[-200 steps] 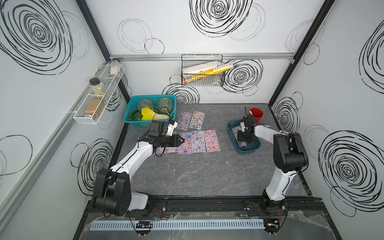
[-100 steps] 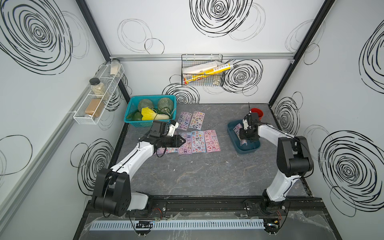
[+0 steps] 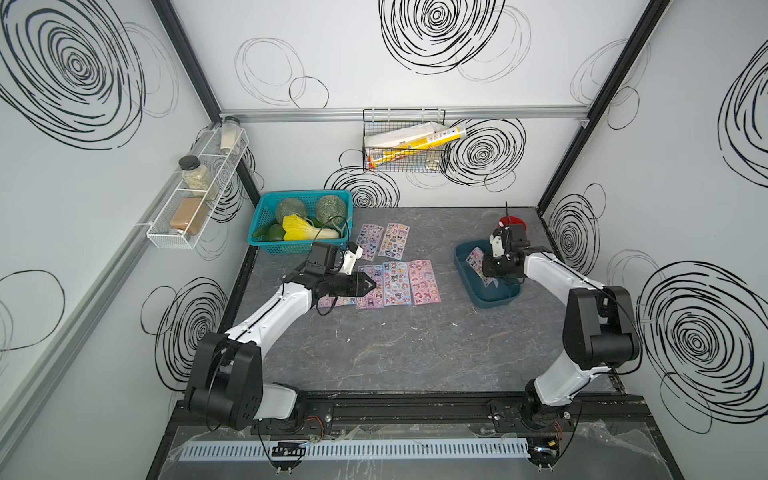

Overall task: Take the stickers out of the storage box
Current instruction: Pick up the sticker from the storage box, then place the sticker at the center of the board.

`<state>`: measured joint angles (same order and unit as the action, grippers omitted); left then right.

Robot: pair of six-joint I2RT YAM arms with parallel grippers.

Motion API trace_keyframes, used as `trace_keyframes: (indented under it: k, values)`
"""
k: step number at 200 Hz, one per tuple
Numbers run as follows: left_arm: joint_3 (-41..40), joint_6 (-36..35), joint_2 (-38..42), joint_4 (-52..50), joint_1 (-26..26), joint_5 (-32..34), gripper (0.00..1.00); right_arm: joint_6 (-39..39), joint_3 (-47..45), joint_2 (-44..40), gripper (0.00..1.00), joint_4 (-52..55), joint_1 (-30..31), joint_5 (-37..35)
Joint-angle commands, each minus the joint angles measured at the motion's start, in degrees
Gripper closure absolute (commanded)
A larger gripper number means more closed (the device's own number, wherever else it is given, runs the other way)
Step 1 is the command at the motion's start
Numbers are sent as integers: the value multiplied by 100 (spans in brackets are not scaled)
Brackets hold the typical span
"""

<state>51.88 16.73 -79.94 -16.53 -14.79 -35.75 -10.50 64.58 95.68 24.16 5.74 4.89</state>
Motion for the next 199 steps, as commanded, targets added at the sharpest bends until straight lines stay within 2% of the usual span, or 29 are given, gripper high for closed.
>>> trace_keyframes:
  k: [1, 65, 117, 159, 199]
  values:
    - [218, 414, -130, 494, -248, -199, 64, -32, -119, -245, 70, 114, -29, 41]
    - [911, 1667, -519, 1451, -850, -311, 64, -89, -309, -993, 70, 202, -29, 458]
    - [1304, 2507, -879, 2253, -1152, -340, 64, -261, -590, -1800, 70, 57, -29, 1742]
    - [1506, 3073, -1133, 2890, -1462, -225, 63, -1203, -1088, -2442, 70, -820, -29, 2982]
    - [1401, 3789, -1244, 3655, -1687, 122, 62, -2274, -1515, -2888, 70, -1770, -20, 3311]
